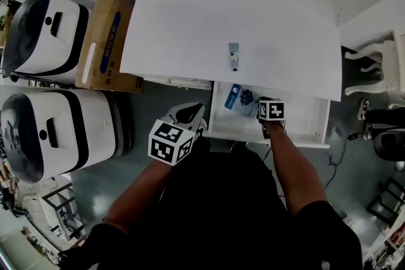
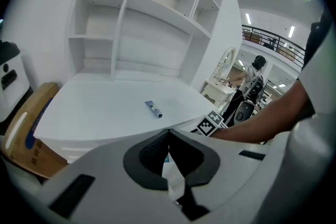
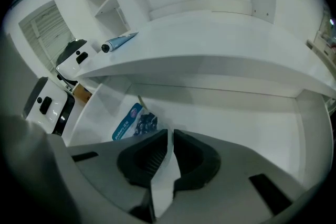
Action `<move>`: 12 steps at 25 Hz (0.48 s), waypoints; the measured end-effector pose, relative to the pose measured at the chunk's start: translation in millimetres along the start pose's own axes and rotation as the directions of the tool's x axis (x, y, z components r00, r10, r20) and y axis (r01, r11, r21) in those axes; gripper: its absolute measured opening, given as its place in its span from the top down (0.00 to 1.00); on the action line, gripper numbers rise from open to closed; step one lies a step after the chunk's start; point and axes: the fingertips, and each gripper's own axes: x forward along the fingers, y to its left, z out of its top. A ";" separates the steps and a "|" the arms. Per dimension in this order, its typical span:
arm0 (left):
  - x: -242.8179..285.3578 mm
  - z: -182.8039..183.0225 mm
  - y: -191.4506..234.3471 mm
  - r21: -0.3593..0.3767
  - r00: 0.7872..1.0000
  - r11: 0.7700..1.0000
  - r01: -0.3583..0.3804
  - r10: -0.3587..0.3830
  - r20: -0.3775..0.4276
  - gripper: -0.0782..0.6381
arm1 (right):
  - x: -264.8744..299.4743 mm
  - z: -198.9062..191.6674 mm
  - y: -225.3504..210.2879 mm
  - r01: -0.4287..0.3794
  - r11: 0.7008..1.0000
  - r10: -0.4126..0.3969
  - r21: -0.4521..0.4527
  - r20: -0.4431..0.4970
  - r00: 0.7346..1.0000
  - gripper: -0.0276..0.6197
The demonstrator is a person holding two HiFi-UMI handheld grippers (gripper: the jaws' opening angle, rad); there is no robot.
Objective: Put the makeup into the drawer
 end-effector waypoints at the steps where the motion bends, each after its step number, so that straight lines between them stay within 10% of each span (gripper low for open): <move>1: 0.3 0.0 0.6 0.001 1.000 1.000 0.002 -0.002 0.000 0.88 | -0.6 1.1 0.0 0.007 1.000 -0.007 -0.006 0.002 1.000 0.91; 12: 5.2 10.4 -4.8 0.031 0.998 0.998 0.056 -0.057 0.024 0.88 | -36.3 15.4 13.5 0.024 0.999 -0.021 -0.035 0.084 0.996 0.91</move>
